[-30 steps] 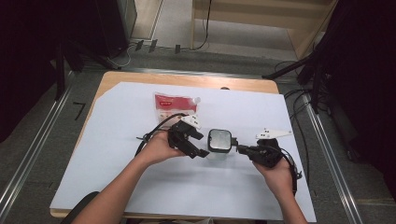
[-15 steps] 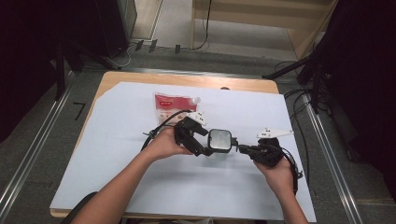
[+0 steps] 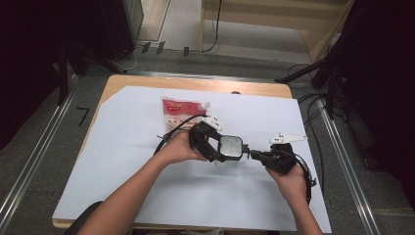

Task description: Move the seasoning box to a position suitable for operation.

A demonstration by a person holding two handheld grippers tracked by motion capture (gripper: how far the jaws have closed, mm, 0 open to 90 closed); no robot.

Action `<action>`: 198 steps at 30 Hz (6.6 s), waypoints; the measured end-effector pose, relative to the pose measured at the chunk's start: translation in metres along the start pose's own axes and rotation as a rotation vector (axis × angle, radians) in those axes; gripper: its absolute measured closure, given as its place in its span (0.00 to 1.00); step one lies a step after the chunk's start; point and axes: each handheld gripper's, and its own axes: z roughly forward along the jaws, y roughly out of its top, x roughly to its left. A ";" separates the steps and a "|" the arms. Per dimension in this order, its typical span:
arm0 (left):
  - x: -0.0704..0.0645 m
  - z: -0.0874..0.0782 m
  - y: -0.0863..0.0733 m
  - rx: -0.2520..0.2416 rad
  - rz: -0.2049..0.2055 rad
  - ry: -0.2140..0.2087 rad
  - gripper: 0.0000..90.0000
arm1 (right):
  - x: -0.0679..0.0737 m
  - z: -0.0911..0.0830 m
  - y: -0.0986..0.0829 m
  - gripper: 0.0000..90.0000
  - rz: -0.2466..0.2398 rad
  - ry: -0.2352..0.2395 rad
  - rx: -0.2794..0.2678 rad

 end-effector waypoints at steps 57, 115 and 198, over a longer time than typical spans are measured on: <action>-0.020 -0.006 0.021 0.010 0.071 0.091 0.19 | -0.003 0.004 0.001 1.00 0.021 0.002 0.005; -0.025 0.003 0.086 0.016 0.066 0.033 0.21 | 0.000 0.004 0.000 1.00 0.023 0.013 -0.003; -0.024 -0.082 0.021 -0.087 -0.056 0.029 0.59 | 0.013 -0.018 -0.009 0.48 -0.002 0.027 -0.022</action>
